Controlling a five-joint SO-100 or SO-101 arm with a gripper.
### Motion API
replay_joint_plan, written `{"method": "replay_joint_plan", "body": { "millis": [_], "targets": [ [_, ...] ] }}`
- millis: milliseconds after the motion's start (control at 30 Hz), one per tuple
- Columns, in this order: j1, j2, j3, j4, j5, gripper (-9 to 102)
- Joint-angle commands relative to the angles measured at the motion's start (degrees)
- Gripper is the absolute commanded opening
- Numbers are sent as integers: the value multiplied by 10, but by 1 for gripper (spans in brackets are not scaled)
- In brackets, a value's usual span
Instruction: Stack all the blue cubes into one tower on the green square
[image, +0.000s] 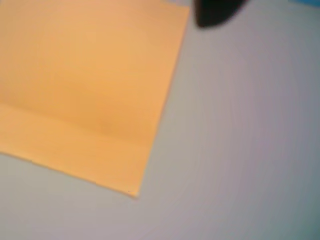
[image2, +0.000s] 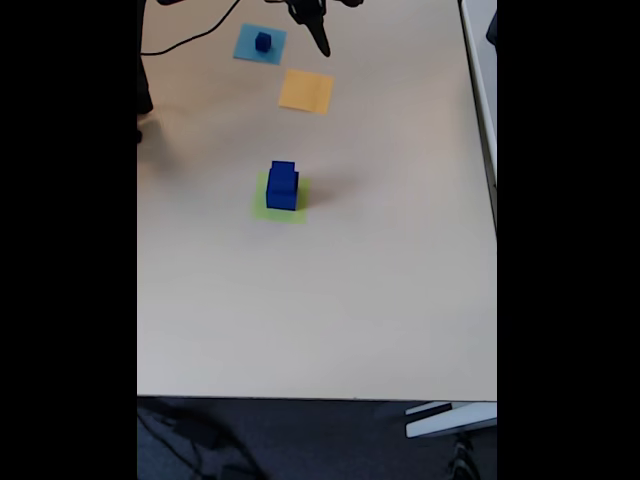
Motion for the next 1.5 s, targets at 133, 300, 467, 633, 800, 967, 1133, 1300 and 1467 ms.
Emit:
{"method": "replay_joint_plan", "body": {
  "millis": [133, 300, 467, 633, 800, 967, 1133, 1300, 1467],
  "targets": [
    [-9, 68, 37, 0, -49, 33],
    [-34, 81, 54, 3, -6, 33],
    [-44, 92, 77, 4, 25, 34],
    [-48, 94, 56, 36, 43, 34],
    [-61, 98, 31, 73, 81, 33],
    [-72, 100, 8, 108, 133, 33],
    [-102, 82, 7, 103, 229, 34],
    [-133, 51, 11, 69, 307, 34],
    [-148, 49, 37, 41, 324, 34]
  ]
}}
